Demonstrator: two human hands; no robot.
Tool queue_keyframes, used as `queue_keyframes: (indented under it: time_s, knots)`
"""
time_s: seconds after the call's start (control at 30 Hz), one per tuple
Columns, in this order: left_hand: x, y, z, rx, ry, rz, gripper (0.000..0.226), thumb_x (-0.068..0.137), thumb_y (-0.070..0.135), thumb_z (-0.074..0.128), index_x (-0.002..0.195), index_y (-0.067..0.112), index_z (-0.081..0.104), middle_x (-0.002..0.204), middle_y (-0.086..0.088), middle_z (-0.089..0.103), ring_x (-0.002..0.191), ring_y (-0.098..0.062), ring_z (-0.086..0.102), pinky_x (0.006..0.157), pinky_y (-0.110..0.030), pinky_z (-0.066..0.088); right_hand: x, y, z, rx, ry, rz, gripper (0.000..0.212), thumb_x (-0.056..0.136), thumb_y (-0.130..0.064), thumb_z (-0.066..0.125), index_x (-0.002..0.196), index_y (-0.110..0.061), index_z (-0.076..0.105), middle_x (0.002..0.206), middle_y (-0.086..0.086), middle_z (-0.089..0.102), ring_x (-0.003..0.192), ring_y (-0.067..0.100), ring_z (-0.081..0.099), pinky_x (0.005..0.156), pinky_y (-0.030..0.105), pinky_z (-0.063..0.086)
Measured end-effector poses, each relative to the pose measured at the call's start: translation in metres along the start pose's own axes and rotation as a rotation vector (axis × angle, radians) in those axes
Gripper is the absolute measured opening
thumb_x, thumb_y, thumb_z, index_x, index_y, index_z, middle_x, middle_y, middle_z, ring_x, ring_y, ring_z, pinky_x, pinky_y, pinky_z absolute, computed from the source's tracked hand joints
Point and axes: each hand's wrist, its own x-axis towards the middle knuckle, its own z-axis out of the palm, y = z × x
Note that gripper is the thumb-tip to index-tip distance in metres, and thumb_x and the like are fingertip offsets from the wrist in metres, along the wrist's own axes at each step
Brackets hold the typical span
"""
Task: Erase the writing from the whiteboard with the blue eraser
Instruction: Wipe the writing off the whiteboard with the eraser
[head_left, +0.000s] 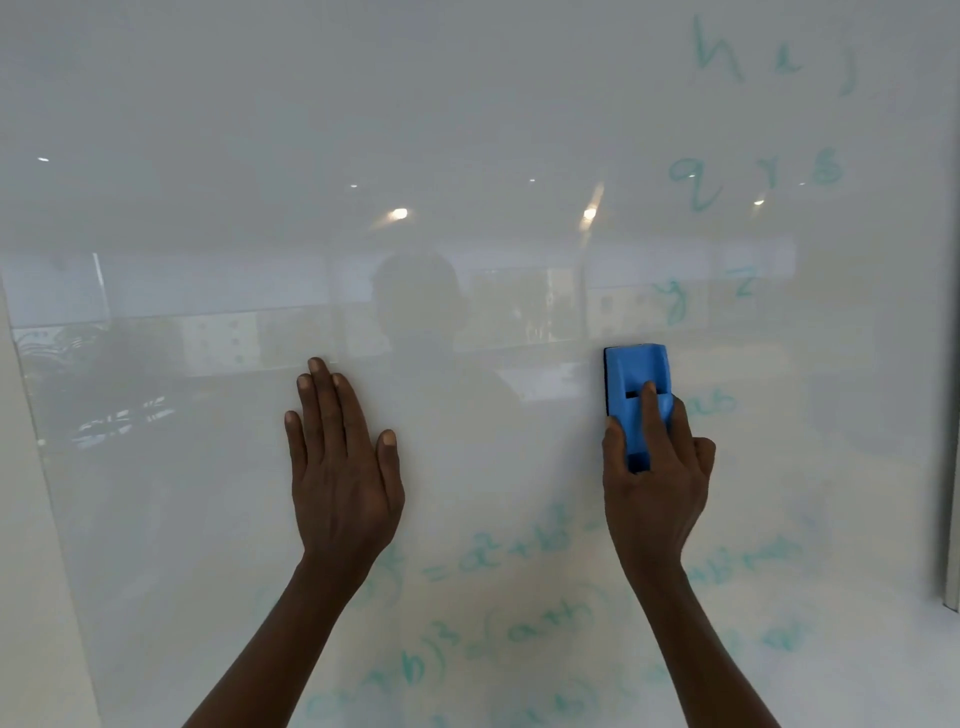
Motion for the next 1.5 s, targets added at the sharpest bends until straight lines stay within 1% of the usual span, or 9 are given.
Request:
queue_keyframes:
  time_s: [0.13, 0.27, 0.4, 0.57, 0.67, 0.9, 1.07, 1.37, 1.5]
  knots:
    - [-0.001, 0.000, 0.000, 0.003, 0.006, 0.000, 0.067, 0.106, 0.028, 0.032, 0.160, -0.006, 0.012, 0.170, -0.021, 0.004, 0.160, -0.031, 0.003, 0.129, -0.047, 0.007, -0.012, -0.021, 0.005, 0.080, 0.040, 0.171, 0.048, 0.092, -0.034, 0.068, 0.138, -0.026, 0.057, 0.136, -0.002, 0.060, 0.083, 0.018, 0.041, 0.067, 0.022, 0.034]
    - [-0.001, 0.000, 0.000, 0.008, 0.006, 0.006, 0.067, 0.106, 0.028, 0.032, 0.160, -0.006, 0.013, 0.170, -0.021, 0.006, 0.159, -0.032, 0.004, 0.129, -0.047, 0.007, -0.025, -0.044, 0.013, 0.139, 0.030, 0.178, 0.048, 0.091, -0.038, 0.067, 0.137, -0.027, 0.058, 0.136, -0.002, 0.061, 0.082, 0.019, 0.043, 0.066, 0.027, 0.042]
    - [-0.001, 0.000, 0.000, 0.006, 0.011, 0.010, 0.066, 0.106, 0.027, 0.033, 0.160, -0.006, 0.013, 0.170, -0.021, 0.005, 0.159, -0.032, 0.004, 0.129, -0.047, 0.007, -0.035, -0.072, 0.022, 0.155, 0.003, 0.068, 0.048, 0.091, -0.036, 0.069, 0.137, -0.026, 0.058, 0.133, 0.007, 0.062, 0.080, 0.023, 0.045, 0.067, 0.034, 0.049]
    - [-0.001, -0.001, 0.001, 0.005, 0.005, 0.015, 0.067, 0.106, 0.029, 0.033, 0.161, -0.004, 0.011, 0.171, -0.019, 0.003, 0.160, -0.031, 0.002, 0.129, -0.045, 0.005, -0.054, -0.105, 0.033, 0.168, -0.094, -0.150, 0.046, 0.092, -0.035, 0.069, 0.136, -0.021, 0.060, 0.131, 0.009, 0.063, 0.079, 0.017, 0.043, 0.069, 0.031, 0.048]
    - [-0.001, -0.002, 0.002, 0.002, -0.006, 0.014, 0.068, 0.106, 0.031, 0.031, 0.161, -0.003, 0.010, 0.171, -0.018, 0.002, 0.160, -0.030, 0.001, 0.130, -0.045, 0.004, -0.064, -0.108, 0.034, 0.162, -0.141, -0.222, 0.044, 0.093, -0.037, 0.067, 0.135, -0.023, 0.061, 0.134, 0.007, 0.062, 0.078, 0.017, 0.045, 0.069, 0.031, 0.048]
    - [0.001, 0.004, 0.002, -0.016, 0.001, -0.021, 0.073, 0.100, 0.024, 0.034, 0.161, -0.003, 0.006, 0.171, -0.020, 0.001, 0.160, -0.030, -0.001, 0.129, -0.047, 0.005, -0.058, -0.100, 0.031, 0.060, -0.139, -0.350, 0.043, 0.093, -0.036, 0.066, 0.133, -0.021, 0.063, 0.134, 0.009, 0.062, 0.077, 0.019, 0.052, 0.069, 0.028, 0.048]
    - [0.009, 0.027, 0.007, -0.065, 0.006, -0.016, 0.073, 0.100, 0.020, 0.036, 0.161, -0.002, 0.003, 0.171, -0.017, -0.003, 0.160, -0.028, -0.005, 0.130, -0.041, -0.001, -0.047, -0.083, 0.027, 0.025, -0.138, -0.461, 0.041, 0.093, -0.034, 0.065, 0.132, -0.021, 0.064, 0.131, 0.011, 0.063, 0.079, 0.019, 0.055, 0.067, 0.029, 0.049]
    - [0.029, 0.096, 0.033, -0.053, 0.023, 0.081, 0.068, 0.105, 0.029, 0.032, 0.161, -0.005, 0.012, 0.170, -0.019, 0.003, 0.160, -0.028, -0.002, 0.130, -0.040, 0.001, 0.004, -0.008, 0.006, -0.008, -0.044, -0.425, 0.041, 0.093, -0.030, 0.068, 0.131, -0.019, 0.064, 0.132, 0.012, 0.063, 0.072, 0.023, 0.050, 0.065, 0.033, 0.047]
    - [0.029, 0.107, 0.039, 0.009, 0.019, 0.068, 0.068, 0.105, 0.030, 0.034, 0.160, -0.005, 0.014, 0.170, -0.020, 0.006, 0.160, -0.030, 0.002, 0.129, -0.045, 0.008, 0.023, 0.031, -0.006, -0.038, -0.021, -0.433, 0.038, 0.093, -0.029, 0.067, 0.129, -0.018, 0.066, 0.132, 0.011, 0.063, 0.071, 0.024, 0.049, 0.066, 0.035, 0.048]
